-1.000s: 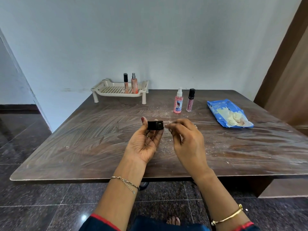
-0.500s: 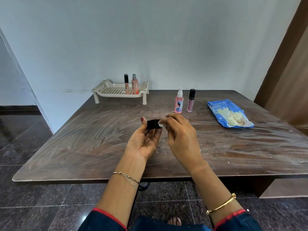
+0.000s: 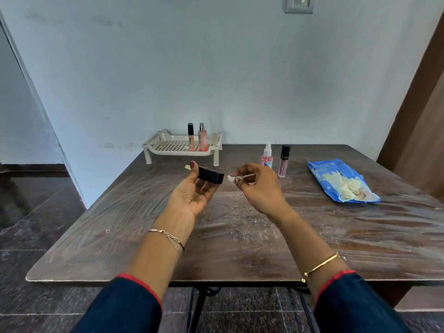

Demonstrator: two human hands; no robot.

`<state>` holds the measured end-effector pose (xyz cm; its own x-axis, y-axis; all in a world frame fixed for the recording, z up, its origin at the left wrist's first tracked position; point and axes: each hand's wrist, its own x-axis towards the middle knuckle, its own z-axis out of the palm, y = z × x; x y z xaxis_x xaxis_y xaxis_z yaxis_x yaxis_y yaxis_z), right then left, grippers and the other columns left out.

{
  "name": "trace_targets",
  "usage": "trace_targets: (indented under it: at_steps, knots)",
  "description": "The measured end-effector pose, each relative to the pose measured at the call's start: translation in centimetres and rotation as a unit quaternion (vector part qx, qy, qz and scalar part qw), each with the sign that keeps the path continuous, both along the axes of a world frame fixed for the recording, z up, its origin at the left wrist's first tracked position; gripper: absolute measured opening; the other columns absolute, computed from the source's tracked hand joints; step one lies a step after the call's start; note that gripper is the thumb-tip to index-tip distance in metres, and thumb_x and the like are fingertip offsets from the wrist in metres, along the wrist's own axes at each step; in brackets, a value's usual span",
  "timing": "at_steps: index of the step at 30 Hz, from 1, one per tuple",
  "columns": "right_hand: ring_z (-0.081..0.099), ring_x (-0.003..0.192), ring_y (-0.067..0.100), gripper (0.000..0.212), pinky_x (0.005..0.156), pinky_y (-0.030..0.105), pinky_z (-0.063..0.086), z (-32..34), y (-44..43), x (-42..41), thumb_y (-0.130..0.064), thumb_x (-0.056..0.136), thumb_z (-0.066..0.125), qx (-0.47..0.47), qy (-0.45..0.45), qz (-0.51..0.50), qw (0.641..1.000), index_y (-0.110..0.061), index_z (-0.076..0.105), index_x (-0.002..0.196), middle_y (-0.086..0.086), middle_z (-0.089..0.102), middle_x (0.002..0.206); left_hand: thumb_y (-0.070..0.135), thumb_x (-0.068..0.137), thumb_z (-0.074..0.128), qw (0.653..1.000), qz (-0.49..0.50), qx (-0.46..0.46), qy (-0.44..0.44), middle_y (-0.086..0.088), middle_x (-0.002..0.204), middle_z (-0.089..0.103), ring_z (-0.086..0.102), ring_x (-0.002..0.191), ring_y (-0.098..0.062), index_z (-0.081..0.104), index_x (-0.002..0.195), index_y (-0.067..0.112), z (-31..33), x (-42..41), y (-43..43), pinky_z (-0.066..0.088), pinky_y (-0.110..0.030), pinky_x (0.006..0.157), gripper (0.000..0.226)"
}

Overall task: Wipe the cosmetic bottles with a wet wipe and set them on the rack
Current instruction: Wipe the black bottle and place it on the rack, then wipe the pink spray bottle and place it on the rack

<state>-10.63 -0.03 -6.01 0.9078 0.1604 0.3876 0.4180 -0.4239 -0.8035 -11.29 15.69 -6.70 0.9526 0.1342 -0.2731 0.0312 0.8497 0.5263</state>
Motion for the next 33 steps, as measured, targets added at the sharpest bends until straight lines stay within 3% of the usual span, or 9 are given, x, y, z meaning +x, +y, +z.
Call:
trace_targets:
  at_steps: [4, 7, 9, 13, 17, 23, 29, 33]
  knots:
    - [0.063, 0.081, 0.012, 0.011, 0.073, 0.025, 0.053, 0.9, 1.5, 2.8, -0.010, 0.084, 0.069, 0.067, 0.039, 0.028, 0.997, -0.021, 0.071, 0.086, -0.003, 0.069, 0.086, 0.008, 0.087, 0.064, 0.991, 0.058, 0.121, 0.001, -0.018, 0.112, 0.063, 0.062, 0.103, -0.036, 0.052, 0.114, 0.006, 1.6, 3.6, 3.4, 0.053, -0.054, 0.081, 0.030]
    - [0.064, 0.081, 0.017, 0.008, 0.080, 0.036, 0.056, 1.1, 2.8, 4.8, -0.010, 0.081, 0.073, 0.110, 0.070, 0.033, 0.991, -0.017, 0.072, 0.084, 0.004, 0.071, 0.084, 0.009, 0.086, 0.066, 0.971, 0.097, 0.218, -0.008, -0.013, 0.108, 0.064, 0.061, 0.105, -0.031, 0.056, 0.104, 0.010, 3.1, 6.0, 5.7, 0.054, -0.049, 0.079, 0.021]
    - [0.064, 0.078, 0.016, 0.007, 0.079, 0.035, 0.056, 1.0, 3.7, 6.3, -0.011, 0.081, 0.074, 0.107, 0.076, 0.033, 0.991, -0.018, 0.071, 0.082, 0.004, 0.071, 0.083, 0.009, 0.085, 0.068, 0.953, 0.120, 0.278, -0.022, -0.014, 0.108, 0.063, 0.061, 0.101, -0.029, 0.056, 0.109, 0.010, 4.1, 7.6, 7.0, 0.054, -0.044, 0.080, 0.028]
    - [0.062, 0.074, 0.010, 0.006, 0.068, 0.022, 0.052, 0.2, 5.3, 9.2, -0.013, 0.082, 0.073, 0.085, 0.094, 0.031, 0.991, -0.015, 0.072, 0.087, 0.001, 0.071, 0.083, 0.010, 0.083, 0.071, 0.908, 0.147, 0.391, -0.045, -0.006, 0.092, 0.064, 0.059, 0.094, -0.024, 0.058, 0.108, 0.010, 5.1, 10.6, 9.2, 0.049, -0.034, 0.078, 0.029]
    - [0.061, 0.070, 0.008, 0.005, 0.064, 0.019, 0.047, -0.7, 6.6, 12.2, -0.015, 0.081, 0.075, 0.083, 0.093, 0.021, 0.992, -0.016, 0.072, 0.084, -0.003, 0.070, 0.078, 0.014, 0.081, 0.075, 0.865, 0.144, 0.480, -0.031, -0.011, 0.106, 0.064, 0.061, 0.103, -0.027, 0.061, 0.114, 0.007, 4.6, 14.4, 11.5, 0.052, -0.036, 0.078, 0.037]
    - [0.067, 0.088, 0.013, 0.008, 0.082, 0.029, 0.056, -1.6, 7.7, 15.7, -0.012, 0.082, 0.074, 0.140, 0.081, 0.029, 0.986, -0.019, 0.072, 0.086, -0.005, 0.072, 0.088, 0.006, 0.082, 0.072, 0.858, 0.160, 0.488, -0.015, -0.013, 0.108, 0.062, 0.061, 0.108, -0.034, 0.060, 0.110, 0.009, 3.2, 19.3, 13.4, 0.056, -0.044, 0.082, 0.030]
    - [0.067, 0.089, 0.012, 0.012, 0.085, 0.031, 0.056, -2.7, 8.1, 17.3, -0.010, 0.082, 0.073, 0.153, 0.090, 0.034, 0.984, -0.021, 0.072, 0.088, -0.006, 0.072, 0.091, 0.016, 0.084, 0.072, 0.766, 0.161, 0.623, 0.006, -0.016, 0.114, 0.065, 0.064, 0.093, -0.030, 0.060, 0.115, 0.005, 2.2, 21.7, 14.4, 0.055, -0.048, 0.086, 0.035]
    - [0.067, 0.091, 0.015, 0.013, 0.084, 0.029, 0.056, -3.3, 8.4, 17.7, -0.008, 0.082, 0.072, 0.160, 0.097, 0.039, 0.981, -0.019, 0.072, 0.089, -0.003, 0.072, 0.093, 0.022, 0.085, 0.070, 0.690, 0.145, 0.709, -0.001, -0.012, 0.114, 0.066, 0.064, 0.101, -0.030, 0.060, 0.117, 0.006, 2.2, 22.2, 14.3, 0.054, -0.043, 0.087, 0.037]
